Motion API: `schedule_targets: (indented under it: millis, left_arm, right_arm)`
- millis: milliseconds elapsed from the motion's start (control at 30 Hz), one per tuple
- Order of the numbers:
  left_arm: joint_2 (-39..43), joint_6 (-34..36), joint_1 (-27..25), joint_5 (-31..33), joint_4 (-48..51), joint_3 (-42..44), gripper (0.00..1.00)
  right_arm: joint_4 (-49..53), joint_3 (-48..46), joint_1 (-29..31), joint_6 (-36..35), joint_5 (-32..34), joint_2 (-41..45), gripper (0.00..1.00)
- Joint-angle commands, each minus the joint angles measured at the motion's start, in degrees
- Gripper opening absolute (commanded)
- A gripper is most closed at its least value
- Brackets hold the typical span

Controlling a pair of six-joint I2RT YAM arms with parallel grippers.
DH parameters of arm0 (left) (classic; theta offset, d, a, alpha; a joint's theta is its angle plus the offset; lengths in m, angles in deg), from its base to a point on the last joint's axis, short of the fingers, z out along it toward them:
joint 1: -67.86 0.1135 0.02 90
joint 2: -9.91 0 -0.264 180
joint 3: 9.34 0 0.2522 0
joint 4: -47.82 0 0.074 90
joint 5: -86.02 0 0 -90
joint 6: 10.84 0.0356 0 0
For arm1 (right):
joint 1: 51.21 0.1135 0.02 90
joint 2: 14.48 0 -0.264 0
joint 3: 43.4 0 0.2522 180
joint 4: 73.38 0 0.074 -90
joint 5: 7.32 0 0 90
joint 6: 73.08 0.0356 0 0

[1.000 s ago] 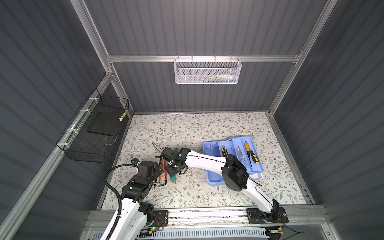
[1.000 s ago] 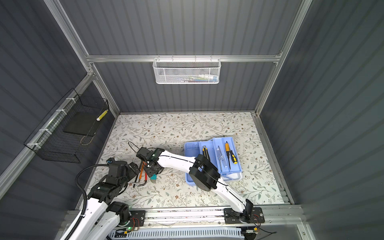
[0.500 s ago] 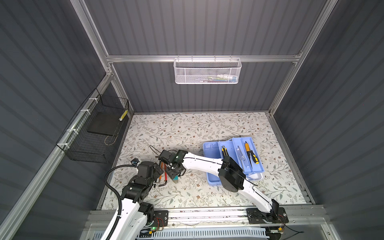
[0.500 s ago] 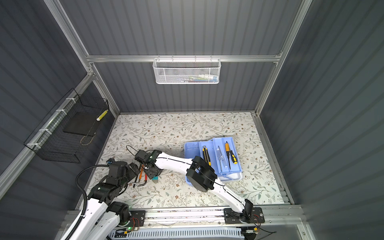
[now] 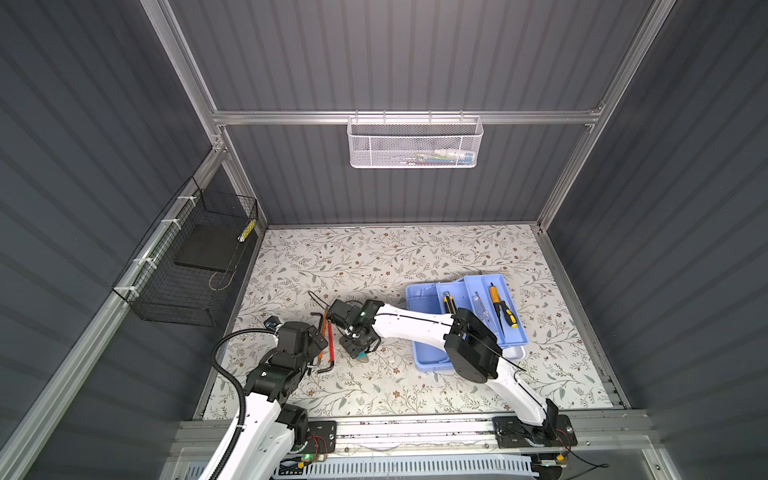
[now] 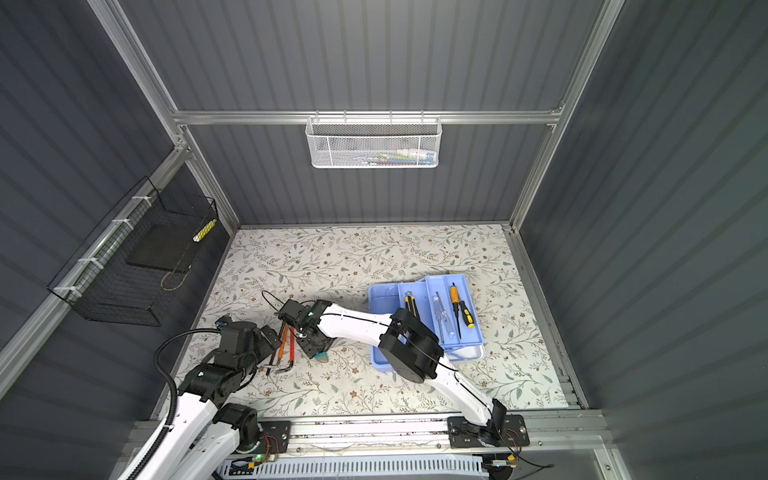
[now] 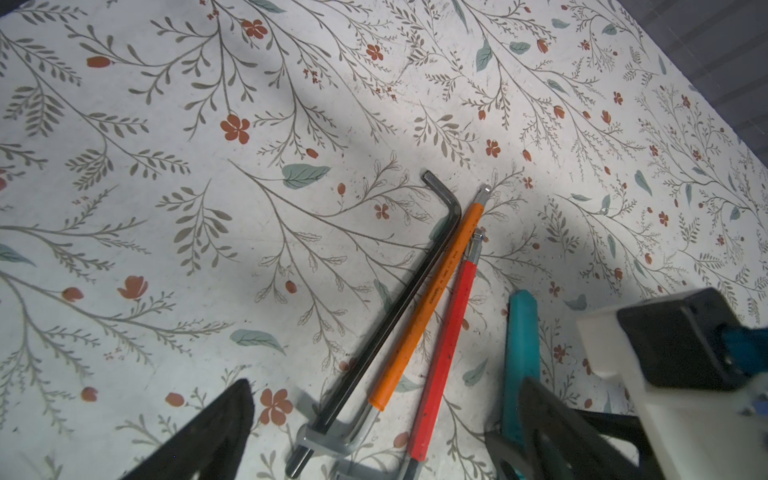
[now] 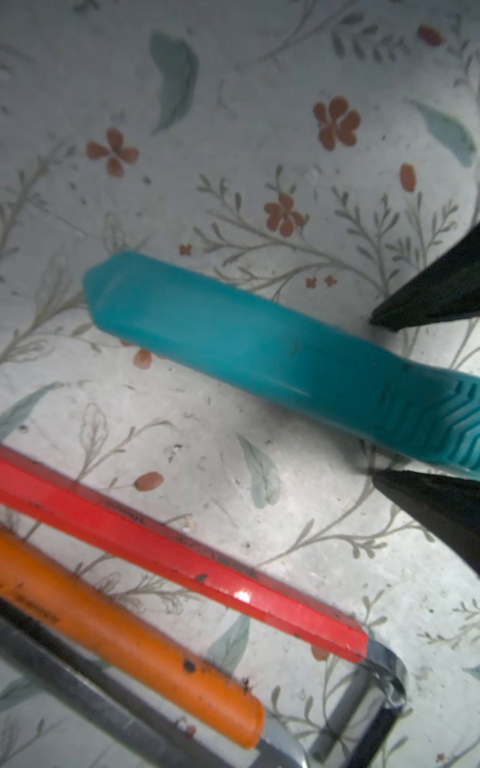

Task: Pack the tool kit
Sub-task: 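Lower the right gripper onto the teal utility knife and close it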

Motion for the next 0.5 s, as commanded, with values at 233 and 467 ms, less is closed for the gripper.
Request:
schedule_targets:
  millis: [233,467]
  left_arm:
    - [-0.4,1.4,0.2,-0.4,-1.1,-0.4,1.0]
    - [-0.7,2.6,0.2,-0.7,-1.6,-0.4,0.99]
  right_arm:
    - [0.5,1.0,-1.3,-0.6,-3.0,-3.5,0.53]
    - [1.7,2.2,-1.5,-1.2,-2.6,-4.6,0.47]
